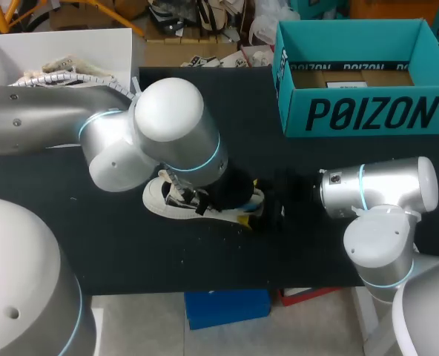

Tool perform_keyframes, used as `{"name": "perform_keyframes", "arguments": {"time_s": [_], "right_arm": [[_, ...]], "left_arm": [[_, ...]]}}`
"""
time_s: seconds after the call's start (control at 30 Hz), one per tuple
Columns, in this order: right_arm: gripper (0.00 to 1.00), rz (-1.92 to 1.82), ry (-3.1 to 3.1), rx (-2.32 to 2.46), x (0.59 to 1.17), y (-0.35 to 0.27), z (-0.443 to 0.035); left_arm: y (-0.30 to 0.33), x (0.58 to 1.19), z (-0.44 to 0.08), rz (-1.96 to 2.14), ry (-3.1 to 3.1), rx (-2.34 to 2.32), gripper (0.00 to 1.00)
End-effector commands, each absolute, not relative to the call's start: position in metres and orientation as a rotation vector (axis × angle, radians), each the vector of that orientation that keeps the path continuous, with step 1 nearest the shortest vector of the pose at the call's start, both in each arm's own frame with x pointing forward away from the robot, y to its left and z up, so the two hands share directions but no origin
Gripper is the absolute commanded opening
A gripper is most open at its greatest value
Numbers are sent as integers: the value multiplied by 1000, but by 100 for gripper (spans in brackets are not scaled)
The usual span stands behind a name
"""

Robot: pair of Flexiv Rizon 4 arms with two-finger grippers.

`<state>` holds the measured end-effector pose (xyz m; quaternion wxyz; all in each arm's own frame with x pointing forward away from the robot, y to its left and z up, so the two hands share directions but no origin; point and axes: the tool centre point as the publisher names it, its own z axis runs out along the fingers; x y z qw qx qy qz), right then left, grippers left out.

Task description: Take the shoe out of the shoebox, open the shoe tongue, remove and reinsert the insole, then place the shoe into the shoebox

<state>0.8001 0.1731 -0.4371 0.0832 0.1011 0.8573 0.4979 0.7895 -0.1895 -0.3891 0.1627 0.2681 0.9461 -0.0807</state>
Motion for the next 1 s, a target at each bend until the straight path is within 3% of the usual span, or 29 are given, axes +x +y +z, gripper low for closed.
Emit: {"name": "perform_keyframes", "arguments": {"time_s": [0.03,0.37,0.4,0.43,0.47,0.7,1.0], "right_arm": [[0,1485,2560,304,802,173,-440],[0,1485,2560,304,802,173,-440],[0,1485,2560,304,802,173,-440],[0,1485,2560,304,802,173,-440],[0,1485,2560,304,802,173,-440],[0,1485,2560,304,802,173,-440],[0,1485,2560,304,802,173,-440]], "left_arm": [[-201,794,-396,-258,2688,784,42],[-223,800,-394,-264,2678,821,42],[-224,800,-393,-262,2679,819,38],[-224,801,-393,-262,2679,818,27],[-225,801,-392,-257,2680,810,0],[-216,791,-381,-239,2718,777,0],[-164,789,-334,-734,2748,784,0]]}}
